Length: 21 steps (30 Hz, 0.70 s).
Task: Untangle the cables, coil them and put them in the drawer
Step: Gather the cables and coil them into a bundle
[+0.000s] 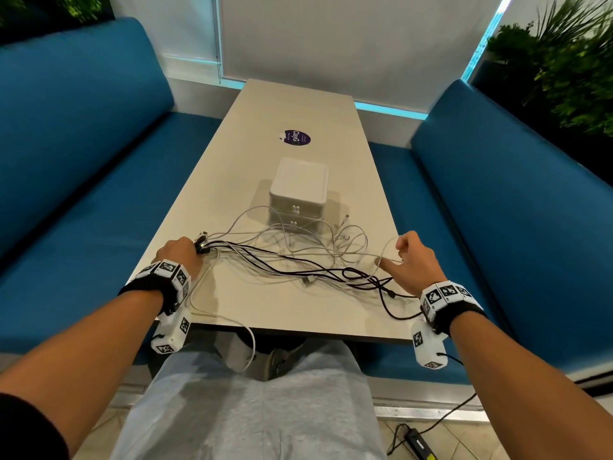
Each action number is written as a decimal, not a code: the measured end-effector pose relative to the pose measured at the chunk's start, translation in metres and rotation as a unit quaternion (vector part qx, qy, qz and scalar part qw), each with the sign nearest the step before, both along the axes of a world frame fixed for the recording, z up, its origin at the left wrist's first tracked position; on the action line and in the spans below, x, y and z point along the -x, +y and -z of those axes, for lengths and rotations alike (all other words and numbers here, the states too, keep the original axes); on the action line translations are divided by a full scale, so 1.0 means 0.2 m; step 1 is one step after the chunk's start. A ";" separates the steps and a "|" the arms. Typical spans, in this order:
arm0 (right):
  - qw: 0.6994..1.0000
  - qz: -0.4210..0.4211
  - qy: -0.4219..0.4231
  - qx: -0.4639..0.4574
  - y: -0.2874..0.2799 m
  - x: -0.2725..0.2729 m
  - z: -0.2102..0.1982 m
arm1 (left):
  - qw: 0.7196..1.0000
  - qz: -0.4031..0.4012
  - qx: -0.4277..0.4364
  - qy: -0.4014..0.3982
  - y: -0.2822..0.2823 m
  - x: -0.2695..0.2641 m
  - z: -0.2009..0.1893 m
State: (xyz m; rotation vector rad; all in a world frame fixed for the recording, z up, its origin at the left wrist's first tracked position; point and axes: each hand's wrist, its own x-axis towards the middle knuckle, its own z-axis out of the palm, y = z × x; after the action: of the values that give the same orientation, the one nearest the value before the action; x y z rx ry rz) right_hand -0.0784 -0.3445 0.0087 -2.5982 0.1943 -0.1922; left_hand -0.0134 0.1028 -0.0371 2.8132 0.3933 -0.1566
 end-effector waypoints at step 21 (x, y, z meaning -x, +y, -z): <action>0.917 0.041 0.230 0.324 -0.05 0.08 0.00 | 1.000 0.007 -0.002 0.005 0.04 -0.04 0.06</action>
State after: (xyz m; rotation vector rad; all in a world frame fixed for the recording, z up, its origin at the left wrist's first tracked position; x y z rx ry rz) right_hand -0.0944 -0.3539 0.0080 -3.2633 0.4740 0.4054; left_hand -0.0053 0.1098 -0.0482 2.8207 0.3763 -0.1737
